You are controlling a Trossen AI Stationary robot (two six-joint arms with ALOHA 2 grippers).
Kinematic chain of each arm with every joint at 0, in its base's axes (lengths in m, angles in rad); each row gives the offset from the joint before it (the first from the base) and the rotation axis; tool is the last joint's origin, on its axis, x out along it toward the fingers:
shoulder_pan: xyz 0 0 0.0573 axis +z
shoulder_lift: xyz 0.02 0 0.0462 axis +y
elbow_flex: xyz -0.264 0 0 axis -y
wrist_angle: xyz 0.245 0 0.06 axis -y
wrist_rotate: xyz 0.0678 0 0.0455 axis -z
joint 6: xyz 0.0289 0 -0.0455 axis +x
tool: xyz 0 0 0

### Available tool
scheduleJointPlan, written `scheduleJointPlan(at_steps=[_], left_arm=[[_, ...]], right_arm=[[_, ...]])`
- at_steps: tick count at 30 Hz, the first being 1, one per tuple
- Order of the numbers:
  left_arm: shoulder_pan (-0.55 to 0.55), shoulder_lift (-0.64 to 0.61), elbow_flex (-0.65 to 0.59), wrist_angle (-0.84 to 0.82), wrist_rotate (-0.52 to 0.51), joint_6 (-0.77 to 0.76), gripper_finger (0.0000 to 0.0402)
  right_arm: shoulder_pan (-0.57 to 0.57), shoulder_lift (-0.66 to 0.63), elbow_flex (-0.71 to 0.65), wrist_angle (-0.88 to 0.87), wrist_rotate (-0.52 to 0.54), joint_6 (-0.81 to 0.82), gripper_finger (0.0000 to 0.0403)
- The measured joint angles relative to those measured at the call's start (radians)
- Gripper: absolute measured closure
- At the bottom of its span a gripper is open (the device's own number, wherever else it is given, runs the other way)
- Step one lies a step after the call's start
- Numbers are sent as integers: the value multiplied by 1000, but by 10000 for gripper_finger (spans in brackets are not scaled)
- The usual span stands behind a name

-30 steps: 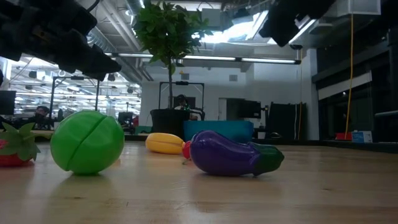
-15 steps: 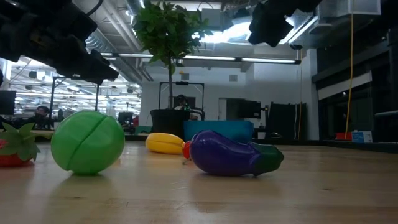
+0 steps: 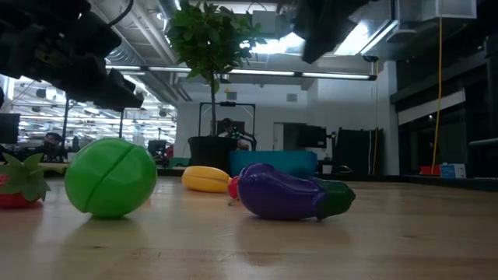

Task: Pick and placing Produce into tupperware
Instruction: Put the violet eggplant into the blue container

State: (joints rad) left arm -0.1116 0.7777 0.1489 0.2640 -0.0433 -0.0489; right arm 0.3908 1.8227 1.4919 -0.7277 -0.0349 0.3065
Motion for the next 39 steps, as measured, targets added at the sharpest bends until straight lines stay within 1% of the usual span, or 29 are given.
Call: scheduleJointPlan(at_steps=[11,20,29,34,37,39], left_arm=[[0,1,0,-21,0,-2,389],[0,1,0,-40,0,-4,394],[0,1,0,-49,0,-17,373],[0,1,0,-53,0,-28,359],[0,1,0,-54,0,-28,351],[0,1,0,-54,0,-28,346]], right_arm=[[0,116,4,35,34,10,187],[0,172,4,113,36,90,187],[25,195,3,161,41,163,187],[36,195,3,183,44,165,187],[44,195,3,178,86,184,187],[46,195,3,179,94,186,187]])
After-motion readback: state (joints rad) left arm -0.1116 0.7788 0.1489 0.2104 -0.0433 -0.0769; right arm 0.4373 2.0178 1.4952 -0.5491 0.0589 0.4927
